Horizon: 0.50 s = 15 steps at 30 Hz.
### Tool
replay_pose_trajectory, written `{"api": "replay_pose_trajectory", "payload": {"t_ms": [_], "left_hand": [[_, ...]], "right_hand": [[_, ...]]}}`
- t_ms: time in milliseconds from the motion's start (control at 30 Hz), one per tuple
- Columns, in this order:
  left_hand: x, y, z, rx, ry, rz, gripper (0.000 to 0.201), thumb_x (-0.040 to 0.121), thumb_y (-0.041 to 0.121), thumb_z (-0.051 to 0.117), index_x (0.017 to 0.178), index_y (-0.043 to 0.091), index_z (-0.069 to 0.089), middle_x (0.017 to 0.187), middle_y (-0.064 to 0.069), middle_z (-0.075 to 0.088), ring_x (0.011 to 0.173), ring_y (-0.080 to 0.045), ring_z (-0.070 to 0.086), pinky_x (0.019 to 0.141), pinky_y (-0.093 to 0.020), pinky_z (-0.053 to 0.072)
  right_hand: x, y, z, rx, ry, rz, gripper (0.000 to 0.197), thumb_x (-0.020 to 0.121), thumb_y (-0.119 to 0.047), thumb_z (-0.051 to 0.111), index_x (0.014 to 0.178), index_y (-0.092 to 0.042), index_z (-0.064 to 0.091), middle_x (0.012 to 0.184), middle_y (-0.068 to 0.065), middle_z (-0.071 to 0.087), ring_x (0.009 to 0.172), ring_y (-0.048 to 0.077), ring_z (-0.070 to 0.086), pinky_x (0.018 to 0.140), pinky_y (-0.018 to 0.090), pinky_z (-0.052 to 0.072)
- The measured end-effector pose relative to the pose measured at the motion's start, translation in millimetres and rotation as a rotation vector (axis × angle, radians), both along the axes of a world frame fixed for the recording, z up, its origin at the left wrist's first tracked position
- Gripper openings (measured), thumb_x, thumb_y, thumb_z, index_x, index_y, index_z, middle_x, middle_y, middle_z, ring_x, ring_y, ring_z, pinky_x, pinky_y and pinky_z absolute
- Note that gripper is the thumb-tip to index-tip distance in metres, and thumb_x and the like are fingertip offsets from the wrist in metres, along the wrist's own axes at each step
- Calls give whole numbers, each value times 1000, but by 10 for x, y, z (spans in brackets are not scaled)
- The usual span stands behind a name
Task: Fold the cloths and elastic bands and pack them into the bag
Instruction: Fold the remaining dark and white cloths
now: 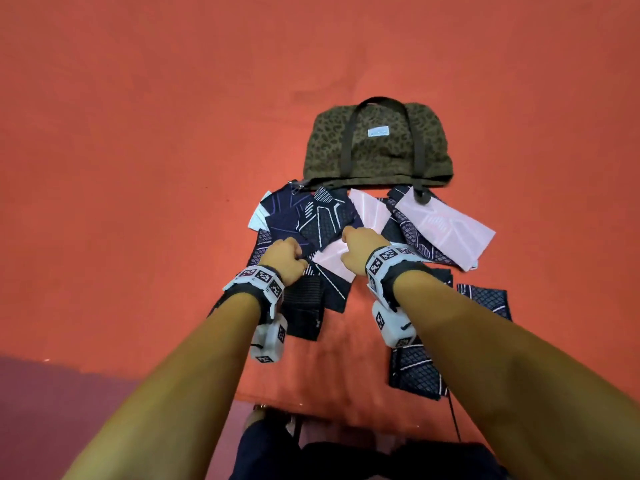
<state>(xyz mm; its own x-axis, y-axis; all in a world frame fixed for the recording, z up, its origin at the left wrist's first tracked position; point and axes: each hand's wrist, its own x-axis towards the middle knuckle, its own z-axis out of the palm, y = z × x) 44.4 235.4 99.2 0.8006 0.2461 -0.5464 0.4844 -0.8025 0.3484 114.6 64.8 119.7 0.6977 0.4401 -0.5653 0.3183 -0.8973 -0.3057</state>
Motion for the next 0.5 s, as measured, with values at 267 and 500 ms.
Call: {"api": "replay_pose_trajectory", "payload": {"t_ms": [267, 500], "left_hand": [[443, 206, -331, -13, -1, -38, 41, 86, 17, 65, 125, 8, 54, 125, -16, 50, 111, -36, 55, 96, -38, 44], [661, 143, -617, -52, 78, -61, 71, 76, 25, 76, 139, 16, 46, 141, -13, 34, 128, -36, 40, 108, -43, 40]], "right_hand": [[255, 234, -324, -57, 75, -103, 42, 87, -14, 52, 128, -8, 43, 126, 18, 45, 115, 39, 51, 91, 47, 49], [432, 354, -639, -81, 122, -232, 60, 87, -18, 59, 140, -13, 31, 148, 15, 23, 130, 35, 35, 93, 45, 42]]}}
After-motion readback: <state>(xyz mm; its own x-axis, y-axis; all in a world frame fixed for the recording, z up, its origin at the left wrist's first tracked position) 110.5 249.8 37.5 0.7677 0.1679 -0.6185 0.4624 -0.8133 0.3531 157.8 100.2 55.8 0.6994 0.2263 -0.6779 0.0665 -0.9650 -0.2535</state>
